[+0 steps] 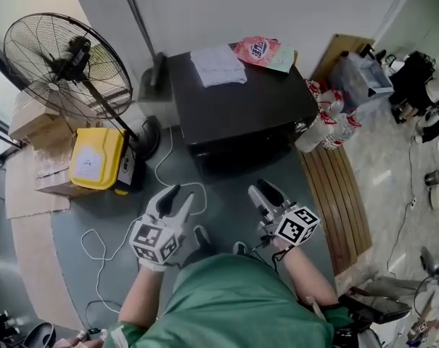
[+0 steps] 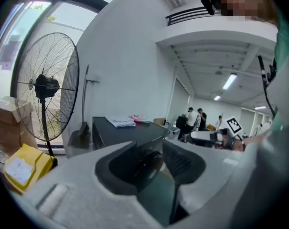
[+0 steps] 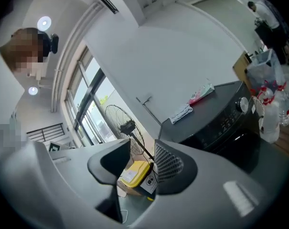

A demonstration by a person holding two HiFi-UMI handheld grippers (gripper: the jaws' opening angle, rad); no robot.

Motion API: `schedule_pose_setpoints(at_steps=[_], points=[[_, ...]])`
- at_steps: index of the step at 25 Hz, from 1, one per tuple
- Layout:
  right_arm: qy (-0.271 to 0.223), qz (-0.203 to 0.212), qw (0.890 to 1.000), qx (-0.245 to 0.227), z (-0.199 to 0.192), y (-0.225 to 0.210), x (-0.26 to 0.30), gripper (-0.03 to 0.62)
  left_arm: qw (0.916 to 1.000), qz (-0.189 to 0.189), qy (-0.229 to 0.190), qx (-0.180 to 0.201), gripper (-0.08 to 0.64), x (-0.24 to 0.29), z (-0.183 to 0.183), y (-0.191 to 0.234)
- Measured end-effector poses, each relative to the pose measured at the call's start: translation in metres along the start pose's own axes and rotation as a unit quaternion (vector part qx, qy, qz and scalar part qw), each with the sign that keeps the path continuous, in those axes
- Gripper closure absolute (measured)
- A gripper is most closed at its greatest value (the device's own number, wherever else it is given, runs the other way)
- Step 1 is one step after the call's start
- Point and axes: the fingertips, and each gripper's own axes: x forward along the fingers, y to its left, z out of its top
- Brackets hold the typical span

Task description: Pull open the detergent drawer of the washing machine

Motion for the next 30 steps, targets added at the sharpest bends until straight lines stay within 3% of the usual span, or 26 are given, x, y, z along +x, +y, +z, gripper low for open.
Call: schedule_pose_setpoints(at_steps=[8,14,23,30], points=[[-0.033,-0.076,0.993,0.090,-0.022,-0.036,0.051,0.436,0.9983,-0.049,0.025,-0.017,0.396,0.023,-0.013,0.072],[-0.031,-0.088,0.983,0.157,-0.049,-0.072,0.072,0.436,0.9965,-0.065,0.049,-0.021,0.396,0.038,-0.016,0.083],[-0.009,-0.060,0.977,0.204,-0.060,-0.162,0.118,0.410,0.9970,-0.022,0.072,-0.017,0.396,0.079,-0.013,0.084],[0.057,-0.024,0.976,0.211,-0.089,-0.205,0.163,0.350,0.9964,0.019,0.078,-0.028,0.391,0.110,-0.016,0.092]])
